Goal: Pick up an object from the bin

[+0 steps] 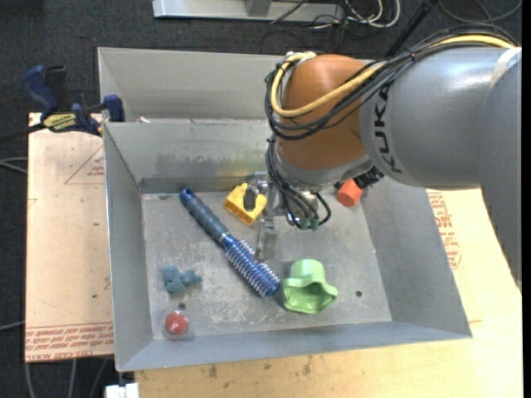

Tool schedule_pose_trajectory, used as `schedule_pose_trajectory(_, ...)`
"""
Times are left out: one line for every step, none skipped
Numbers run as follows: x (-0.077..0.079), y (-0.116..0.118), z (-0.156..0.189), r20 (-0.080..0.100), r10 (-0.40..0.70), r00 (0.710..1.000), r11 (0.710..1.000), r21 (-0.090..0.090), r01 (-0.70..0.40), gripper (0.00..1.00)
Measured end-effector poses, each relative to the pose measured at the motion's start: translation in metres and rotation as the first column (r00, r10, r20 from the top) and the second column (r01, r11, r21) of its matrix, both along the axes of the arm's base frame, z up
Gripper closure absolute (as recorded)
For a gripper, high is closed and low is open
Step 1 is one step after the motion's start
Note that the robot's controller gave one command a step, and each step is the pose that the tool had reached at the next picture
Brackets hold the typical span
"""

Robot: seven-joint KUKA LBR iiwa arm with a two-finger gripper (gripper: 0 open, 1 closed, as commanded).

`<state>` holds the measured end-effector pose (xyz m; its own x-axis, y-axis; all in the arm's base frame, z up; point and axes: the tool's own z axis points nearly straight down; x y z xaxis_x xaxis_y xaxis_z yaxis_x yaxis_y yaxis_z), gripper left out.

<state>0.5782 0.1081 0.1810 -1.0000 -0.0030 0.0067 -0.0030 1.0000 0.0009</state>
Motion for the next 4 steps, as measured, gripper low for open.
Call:
schedule_pose_trajectory(-0.022, -0.024, -0.113, 0.003, -0.366, 0.930, 0.930, -0.001, 0.366, 0.00)
schedule_pose_trajectory(-0.053, 0.001, -0.080, 0.005, -0.511, 0.859, 0.859, 0.001, 0.511, 0.00)
schedule_pose_trajectory(-0.063, 0.014, -0.082, 0.005, -0.588, 0.809, 0.809, 0.000, 0.588, 0.00)
schedule_pose_trajectory(-0.071, -0.001, -0.112, 0.004, -0.715, 0.700, 0.699, -0.002, 0.715, 0.00)
